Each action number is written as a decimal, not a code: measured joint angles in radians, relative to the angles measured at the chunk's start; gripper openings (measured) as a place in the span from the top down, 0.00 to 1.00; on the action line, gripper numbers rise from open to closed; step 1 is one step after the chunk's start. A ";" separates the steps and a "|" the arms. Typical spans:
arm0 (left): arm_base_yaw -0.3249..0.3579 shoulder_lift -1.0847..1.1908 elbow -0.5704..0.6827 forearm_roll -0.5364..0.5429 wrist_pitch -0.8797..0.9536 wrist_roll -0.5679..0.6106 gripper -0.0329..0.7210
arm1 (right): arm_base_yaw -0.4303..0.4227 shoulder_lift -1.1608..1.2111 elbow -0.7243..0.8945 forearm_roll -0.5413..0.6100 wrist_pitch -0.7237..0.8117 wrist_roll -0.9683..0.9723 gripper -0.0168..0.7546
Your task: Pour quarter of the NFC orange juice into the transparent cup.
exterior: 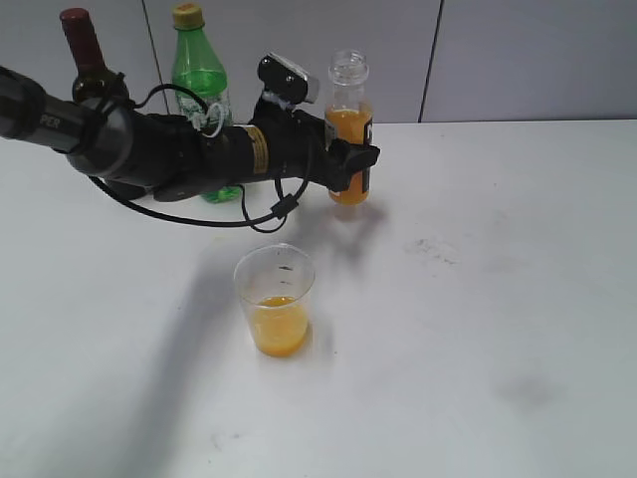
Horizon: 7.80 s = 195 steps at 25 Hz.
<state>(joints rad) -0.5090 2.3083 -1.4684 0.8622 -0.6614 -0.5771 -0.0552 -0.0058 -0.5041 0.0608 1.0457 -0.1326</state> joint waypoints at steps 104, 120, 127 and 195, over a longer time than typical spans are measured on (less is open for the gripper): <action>0.267 -0.808 0.365 0.881 0.333 -0.915 0.23 | 0.000 0.000 0.000 0.000 -0.001 0.000 0.21; 0.355 -0.971 0.365 0.884 0.759 -0.728 0.23 | 0.000 0.000 0.000 0.000 -0.001 0.000 0.21; 0.425 -0.979 0.365 0.785 0.866 -0.700 0.23 | 0.000 0.000 0.000 0.000 -0.001 0.000 0.21; 0.509 -2.237 0.983 -1.009 1.745 0.714 0.17 | 0.000 0.000 0.000 0.000 -0.001 0.000 0.21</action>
<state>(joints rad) -0.0004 0.0712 -0.4853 -0.1463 1.0835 0.1371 -0.0552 -0.0058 -0.5041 0.0608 1.0449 -0.1330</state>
